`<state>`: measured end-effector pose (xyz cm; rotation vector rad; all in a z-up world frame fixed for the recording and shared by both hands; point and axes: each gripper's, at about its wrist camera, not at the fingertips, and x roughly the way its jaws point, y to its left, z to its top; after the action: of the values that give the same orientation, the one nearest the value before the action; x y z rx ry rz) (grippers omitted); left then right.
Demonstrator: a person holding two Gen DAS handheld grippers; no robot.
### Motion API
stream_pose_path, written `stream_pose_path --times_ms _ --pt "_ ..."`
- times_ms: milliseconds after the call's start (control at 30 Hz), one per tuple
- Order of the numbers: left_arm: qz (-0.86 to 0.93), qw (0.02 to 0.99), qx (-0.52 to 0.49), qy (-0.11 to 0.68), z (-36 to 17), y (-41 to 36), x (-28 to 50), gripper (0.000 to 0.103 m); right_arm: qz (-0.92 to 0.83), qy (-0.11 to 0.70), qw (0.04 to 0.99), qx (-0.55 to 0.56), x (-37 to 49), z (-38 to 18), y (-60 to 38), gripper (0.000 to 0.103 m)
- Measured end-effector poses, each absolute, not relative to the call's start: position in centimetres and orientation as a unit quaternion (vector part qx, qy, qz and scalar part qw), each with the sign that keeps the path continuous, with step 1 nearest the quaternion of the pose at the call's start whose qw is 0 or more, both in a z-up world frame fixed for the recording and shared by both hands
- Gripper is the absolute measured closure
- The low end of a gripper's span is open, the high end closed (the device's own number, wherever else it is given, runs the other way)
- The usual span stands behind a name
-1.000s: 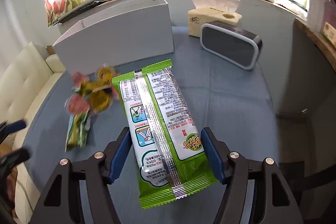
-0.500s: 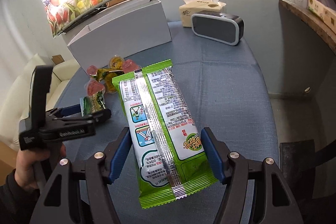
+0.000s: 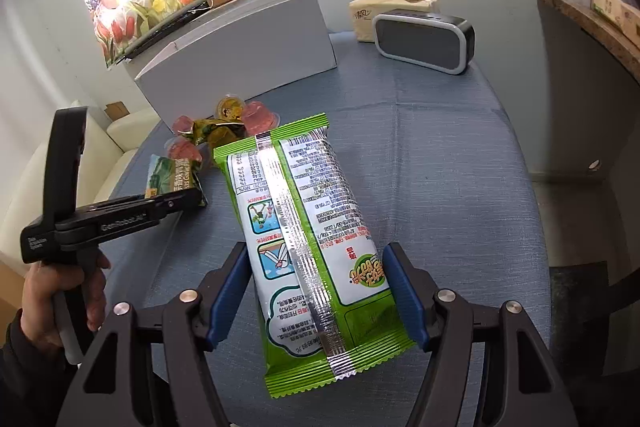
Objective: Organize snacks
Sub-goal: 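Grasp the green leaf-print snack bag with the left tool while the right tool holds its bag, then carry both bags over the white box and open both tools to drop them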
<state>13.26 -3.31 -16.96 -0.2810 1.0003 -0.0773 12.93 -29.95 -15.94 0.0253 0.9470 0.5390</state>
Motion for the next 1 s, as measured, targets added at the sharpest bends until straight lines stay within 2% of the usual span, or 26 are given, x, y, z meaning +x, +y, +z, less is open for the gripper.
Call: stream_pose_path --times_ms 233,533,800,1000 --pt "-0.051 0.873 -0.137 0.465 -15.9 -2.5 11.8 0.074 0.265 0.450 0.853 0.011 12.5 -16.0 -29.2 0.031" --pt "-0.066 0.890 -0.104 0.439 -13.7 -2.8 10.3 0.074 0.276 0.446 0.851 0.007 11.9 -15.6 -28.1 0.031" --pt "-0.074 0.909 -0.088 0.401 -9.2 -2.4 8.8 0.074 0.287 0.422 0.860 0.008 11.3 -13.4 -26.9 0.031" --pt "-0.072 0.922 -0.089 0.369 -4.5 -0.4 10.2 0.074 0.296 0.398 0.868 0.004 14.3 -9.9 -24.5 0.031"
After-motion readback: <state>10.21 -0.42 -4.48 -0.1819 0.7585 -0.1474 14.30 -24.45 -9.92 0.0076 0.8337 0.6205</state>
